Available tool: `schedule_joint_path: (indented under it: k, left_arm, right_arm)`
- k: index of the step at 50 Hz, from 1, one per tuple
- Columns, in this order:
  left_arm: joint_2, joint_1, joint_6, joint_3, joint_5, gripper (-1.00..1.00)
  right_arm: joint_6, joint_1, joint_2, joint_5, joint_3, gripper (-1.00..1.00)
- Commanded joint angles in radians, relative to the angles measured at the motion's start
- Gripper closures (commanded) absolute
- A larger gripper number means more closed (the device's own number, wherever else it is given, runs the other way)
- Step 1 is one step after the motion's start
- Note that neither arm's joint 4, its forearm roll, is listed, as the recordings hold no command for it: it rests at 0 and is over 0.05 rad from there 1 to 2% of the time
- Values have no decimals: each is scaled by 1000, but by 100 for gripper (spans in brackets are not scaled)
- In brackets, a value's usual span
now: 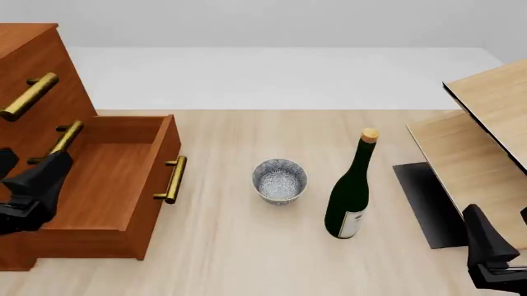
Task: Close the bottom drawer of the cabinet and open the top drawer.
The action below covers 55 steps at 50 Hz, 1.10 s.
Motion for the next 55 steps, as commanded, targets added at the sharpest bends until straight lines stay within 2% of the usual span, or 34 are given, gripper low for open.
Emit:
schedule_joint_path:
  k: [1,3,5,6,7,8,9,11,15,16,20,22,29,31,36,38,48,50,55]
  left_arm:
    - [172,-115,-9,-152,146,-100]
    - [206,-137,-3,-167,169,-100]
    - [251,-188,-43,-173,177,-100]
    - [254,-183,-45,-177,183,-100]
    - [254,-181,-62,-182,190,-100]
    - [286,-226,-102,-195,201,-100]
    - [286,-226,-102,-195,201,-100]
    - [307,-228,-153,-211,216,-100]
    - [337,-279,-198,-222,212,-100]
    - [362,-321,-241,-215,198,-100]
    - [401,-333,-262,-209,189,-100]
    - [420,-356,-306,-203,179,-100]
    - [445,-388,-308,-212,180,-100]
    - [455,-410,-338,-204,172,-100]
    - [477,-424,-344,-191,157,-100]
    - [506,-453,-377,-170,135,-100]
    - [562,-442,-381,-112,77,-100]
    - [580,-409,-339,-114,89,-100]
    - [604,-435,-363,-82,50,-100]
  right_arm:
    - [2,0,-4,4,0,-100]
    - [1,-1,-5,4,0,-100]
    - [1,-2,-6,5,0,-100]
    - [1,-2,-4,4,0,-100]
    - [0,-2,-4,4,0,-100]
    - [0,-4,-6,5,0,-100]
    - [0,-4,-6,5,0,-100]
    - [-2,-7,-6,4,0,-100]
    - [-3,-7,-5,3,0,-100]
    - [-4,-7,-4,2,0,-100]
    - [-5,-6,-4,3,0,-100]
    - [-4,-7,-5,3,0,-100]
    - [-5,-9,-5,4,1,-100]
    - [-5,-9,-5,4,1,-100]
    - [-5,-10,-8,7,2,-100]
    - [-4,-9,-10,10,2,-100]
    - [-2,-9,-12,12,2,-100]
    - [-2,-9,-16,14,1,-100]
    - [-3,-10,-19,17,1,-100]
